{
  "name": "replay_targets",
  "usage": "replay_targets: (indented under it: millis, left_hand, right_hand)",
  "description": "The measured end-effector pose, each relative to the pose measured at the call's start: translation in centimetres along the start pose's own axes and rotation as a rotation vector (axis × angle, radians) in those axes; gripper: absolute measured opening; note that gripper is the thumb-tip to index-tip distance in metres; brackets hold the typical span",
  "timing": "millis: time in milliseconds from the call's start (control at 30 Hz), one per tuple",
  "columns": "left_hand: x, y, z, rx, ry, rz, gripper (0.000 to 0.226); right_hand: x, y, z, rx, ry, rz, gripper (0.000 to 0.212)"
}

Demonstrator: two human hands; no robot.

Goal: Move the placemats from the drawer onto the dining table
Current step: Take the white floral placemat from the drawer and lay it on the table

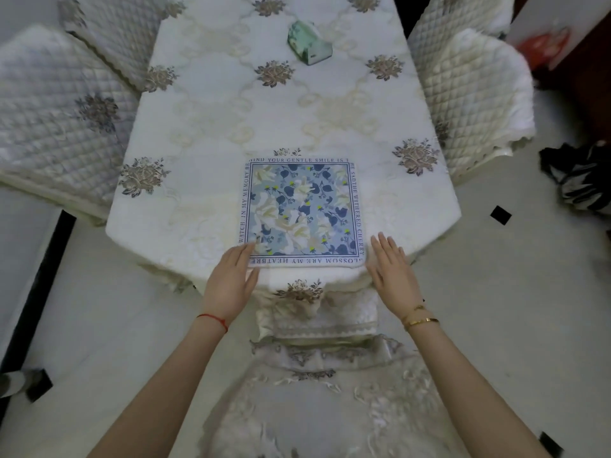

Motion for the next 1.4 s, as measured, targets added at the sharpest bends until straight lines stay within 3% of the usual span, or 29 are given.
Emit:
replay_targets:
  millis: [267, 367, 700, 1067, 1400]
  left_hand:
    - [-3.5, 5.3, -6.8, 0.091, -0.03, -0.158, 0.034]
    - [-3.7, 7.9, -9.2, 0.134, -0.028, -0.157, 0.032]
    - [-3.5, 13.1, -15.4, 0.207, 0.037, -0.122, 0.032]
    - [-2.3, 16.4, -21.3, 0.547, 0.043, 0.051, 0.025]
    - [0.9, 17.8, -34.0, 0.827, 0.174, 0.1, 0.027]
  right_hand:
    - [-4.0, 9.4, -1.0, -0.015, -0.158, -0.16, 0.038]
    - [-4.5, 13.3, -1.8, -0.034, -0.159, -0.184, 0.043]
    - [-6.6, 24.6, -5.9, 0.115, -0.231, -0.356, 0.031]
    - [-3.4, 42.1, -7.6, 0.507, -0.303, -0.473, 0.03]
    - [-1.9, 55.4, -14.6, 0.86, -0.354, -0.54, 0.034]
Point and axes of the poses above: each hand's wrist, its own y-axis away from the middle knuckle, its own x-axis out of the palm, z = x × y, the point moved 3 cm from there along -y, towards the middle knuckle, and after that the axes turned 15 degrees about x, right-handed, at the moved point
